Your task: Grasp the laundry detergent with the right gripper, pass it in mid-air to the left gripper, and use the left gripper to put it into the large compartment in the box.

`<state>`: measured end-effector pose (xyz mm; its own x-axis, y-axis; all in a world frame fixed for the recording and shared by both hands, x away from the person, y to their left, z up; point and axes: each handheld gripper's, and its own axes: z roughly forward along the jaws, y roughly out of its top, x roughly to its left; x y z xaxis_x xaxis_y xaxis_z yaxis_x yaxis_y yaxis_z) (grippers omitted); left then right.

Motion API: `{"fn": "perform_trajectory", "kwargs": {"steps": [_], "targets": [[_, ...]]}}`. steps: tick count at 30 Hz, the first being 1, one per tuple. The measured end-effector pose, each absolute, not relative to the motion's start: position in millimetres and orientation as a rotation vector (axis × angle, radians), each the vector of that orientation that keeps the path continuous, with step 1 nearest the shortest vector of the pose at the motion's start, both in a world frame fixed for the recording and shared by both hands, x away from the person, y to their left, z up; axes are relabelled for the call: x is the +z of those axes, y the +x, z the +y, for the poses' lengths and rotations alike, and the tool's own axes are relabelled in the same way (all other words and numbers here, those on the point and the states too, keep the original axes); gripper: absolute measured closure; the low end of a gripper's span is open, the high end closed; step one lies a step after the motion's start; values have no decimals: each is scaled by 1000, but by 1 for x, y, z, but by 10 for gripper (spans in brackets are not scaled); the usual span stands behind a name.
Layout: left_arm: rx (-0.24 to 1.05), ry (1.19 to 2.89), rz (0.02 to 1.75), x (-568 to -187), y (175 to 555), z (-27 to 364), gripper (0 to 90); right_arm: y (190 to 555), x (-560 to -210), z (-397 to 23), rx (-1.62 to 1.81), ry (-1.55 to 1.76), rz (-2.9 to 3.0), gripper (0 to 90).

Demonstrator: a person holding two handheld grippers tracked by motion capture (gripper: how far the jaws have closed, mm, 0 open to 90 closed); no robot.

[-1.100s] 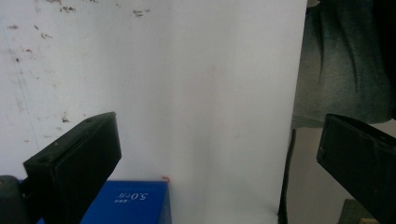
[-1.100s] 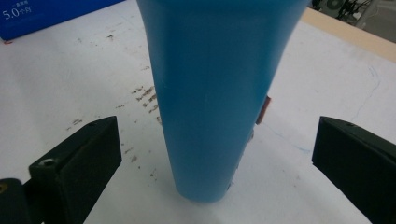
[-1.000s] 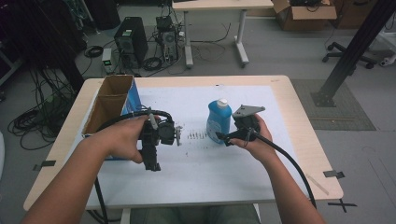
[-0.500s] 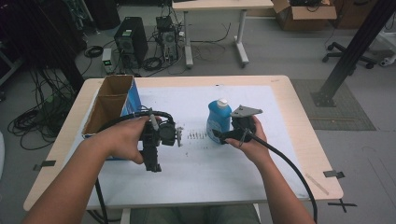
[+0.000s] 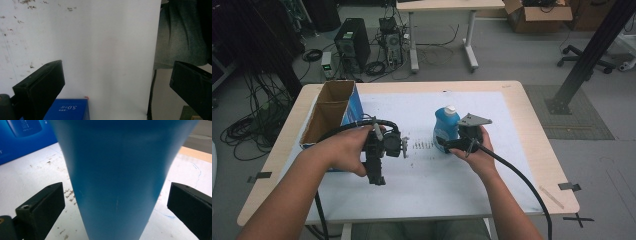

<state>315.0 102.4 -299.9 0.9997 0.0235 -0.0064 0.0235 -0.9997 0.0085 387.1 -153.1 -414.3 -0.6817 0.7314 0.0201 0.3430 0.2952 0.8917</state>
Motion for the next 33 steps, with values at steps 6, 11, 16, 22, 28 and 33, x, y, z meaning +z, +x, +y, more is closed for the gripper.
{"fn": "perform_trajectory", "kwargs": {"steps": [6, 11, 16, 22, 28, 33], "targets": [[-9, 3133, 38, -300, 315, 103, 2, 388, -416, -152, 1353, 977, 2166, 32], [-8, 3133, 40, -300, 314, 102, 2, 388, -417, -152, 1360, 981, 2159, 66], [-7, 3132, 44, -300, 314, 103, 2, 388, -418, -150, 1360, 972, 2155, 115], [-4, 3131, 47, -300, 314, 103, 2, 388, -418, -150, 1360, 964, 2152, 157], [-3, 3131, 46, -300, 314, 103, 2, 388, -419, -148, 1360, 961, 2144, 182], [-3, 3129, 48, -300, 313, 105, 2, 388, -421, -146, 1365, 963, 2136, 230]]}}
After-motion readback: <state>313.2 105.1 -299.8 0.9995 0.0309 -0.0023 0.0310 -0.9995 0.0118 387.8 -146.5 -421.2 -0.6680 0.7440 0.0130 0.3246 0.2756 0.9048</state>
